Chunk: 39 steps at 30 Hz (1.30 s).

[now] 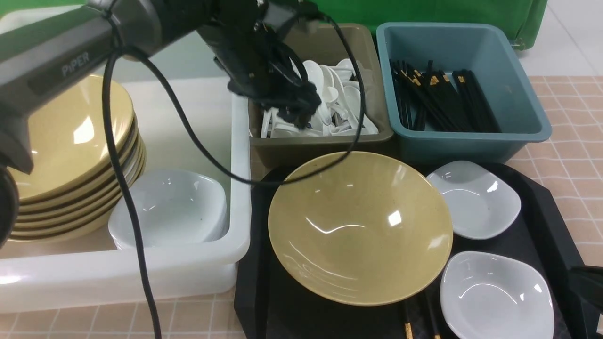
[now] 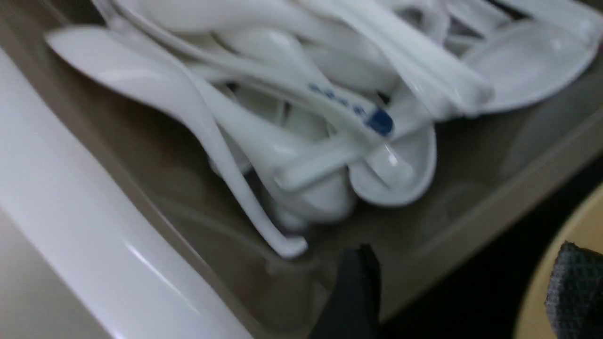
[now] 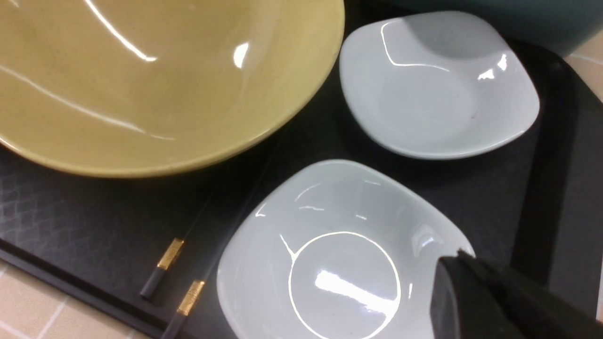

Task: On brown table put chopsticks spoon bowls plates into blue grey white boxes.
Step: 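Pick up a white spoon from the spoon tray with the left gripper, then grasp the large bowl on the tray by its rim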

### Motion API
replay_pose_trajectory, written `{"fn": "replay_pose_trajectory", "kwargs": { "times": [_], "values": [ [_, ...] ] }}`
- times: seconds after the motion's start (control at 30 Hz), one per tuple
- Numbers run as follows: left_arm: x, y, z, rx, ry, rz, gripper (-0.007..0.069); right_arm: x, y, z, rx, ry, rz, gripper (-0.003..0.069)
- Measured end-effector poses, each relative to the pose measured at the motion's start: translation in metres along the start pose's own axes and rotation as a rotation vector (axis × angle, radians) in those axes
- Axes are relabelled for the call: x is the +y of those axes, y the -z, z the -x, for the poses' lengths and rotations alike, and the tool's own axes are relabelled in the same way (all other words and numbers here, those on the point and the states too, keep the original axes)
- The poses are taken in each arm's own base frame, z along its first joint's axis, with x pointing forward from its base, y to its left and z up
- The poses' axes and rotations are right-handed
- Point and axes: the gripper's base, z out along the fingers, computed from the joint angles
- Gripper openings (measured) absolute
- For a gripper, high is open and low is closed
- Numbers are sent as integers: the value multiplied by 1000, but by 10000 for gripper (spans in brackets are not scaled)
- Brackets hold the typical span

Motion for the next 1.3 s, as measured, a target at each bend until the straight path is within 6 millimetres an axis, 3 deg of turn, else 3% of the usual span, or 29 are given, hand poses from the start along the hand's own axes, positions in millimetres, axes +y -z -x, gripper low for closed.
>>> {"fn": "replay_pose_trajectory", "kwargs": {
  "times": [0.17, 0.43, 0.57, 0.7, 0.87, 0.97, 1.13, 1.3],
  "values": [
    [-13, -1, -7, 94, -8, -64, 459, 0, 0, 0, -2, -5, 2, 48],
    [-18, -37, -7, 148, -43, -85, 458, 1, 0, 1, -11, -35, 17, 48],
    [-17, -41, -7, 171, -53, -85, 455, 2, 0, 1, -12, -38, 18, 52],
    [-17, -44, -7, 182, -56, -84, 419, 2, 0, 1, -12, -39, 18, 55],
    [-18, -42, -5, 171, -48, -99, 302, 2, 0, 1, -10, -39, 19, 58],
    [-19, -42, -2, 165, -38, -114, 276, 2, 0, 1, -10, -39, 19, 61],
    [-22, -56, -4, 203, 27, -165, 276, 2, 0, 1, -10, -39, 19, 68],
    [-22, -41, 1, 167, 49, -149, 279, 2, 0, 1, -11, -40, 20, 73]
  ]
}}
